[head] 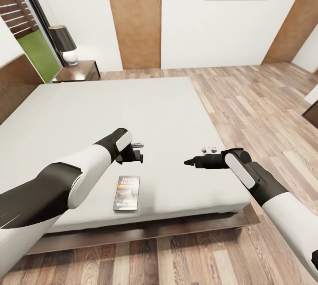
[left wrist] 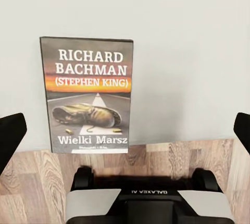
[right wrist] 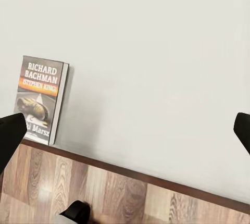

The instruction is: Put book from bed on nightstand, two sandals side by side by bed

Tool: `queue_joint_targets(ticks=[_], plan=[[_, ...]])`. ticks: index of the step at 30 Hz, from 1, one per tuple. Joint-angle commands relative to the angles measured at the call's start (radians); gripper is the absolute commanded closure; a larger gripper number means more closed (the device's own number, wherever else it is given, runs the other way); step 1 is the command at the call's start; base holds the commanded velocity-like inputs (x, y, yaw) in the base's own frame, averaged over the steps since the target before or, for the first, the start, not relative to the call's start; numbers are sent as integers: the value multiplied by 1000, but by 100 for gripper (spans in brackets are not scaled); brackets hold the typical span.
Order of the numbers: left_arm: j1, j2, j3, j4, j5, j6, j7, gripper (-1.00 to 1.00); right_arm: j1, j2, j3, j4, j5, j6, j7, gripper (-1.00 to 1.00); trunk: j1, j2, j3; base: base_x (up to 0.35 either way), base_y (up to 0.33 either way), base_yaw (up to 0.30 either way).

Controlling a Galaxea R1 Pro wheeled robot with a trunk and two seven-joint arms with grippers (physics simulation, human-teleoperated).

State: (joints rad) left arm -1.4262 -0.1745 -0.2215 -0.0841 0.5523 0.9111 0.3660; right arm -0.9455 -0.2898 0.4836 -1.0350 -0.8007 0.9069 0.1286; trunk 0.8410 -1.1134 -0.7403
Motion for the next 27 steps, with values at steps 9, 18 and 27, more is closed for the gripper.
queue_joint_targets(ticks=[9, 18, 27], plan=[[0, 7, -3, -4, 13, 8, 0, -100, -1, -3, -4, 0, 8, 7, 8, -100, 0, -1, -15, 0, 0, 0], [-2, 13, -1, -39, 14, 46, -4, -100, -1, -4, -10, 0, 5, 39, 10, -100, 0, -1, -30, 0, 0, 0], [-44, 27, 5, -50, 18, 90, -5, -100, -15, -3, -14, 0, 4, 65, 11, -100, 0, -1, -45, 0, 0, 0]])
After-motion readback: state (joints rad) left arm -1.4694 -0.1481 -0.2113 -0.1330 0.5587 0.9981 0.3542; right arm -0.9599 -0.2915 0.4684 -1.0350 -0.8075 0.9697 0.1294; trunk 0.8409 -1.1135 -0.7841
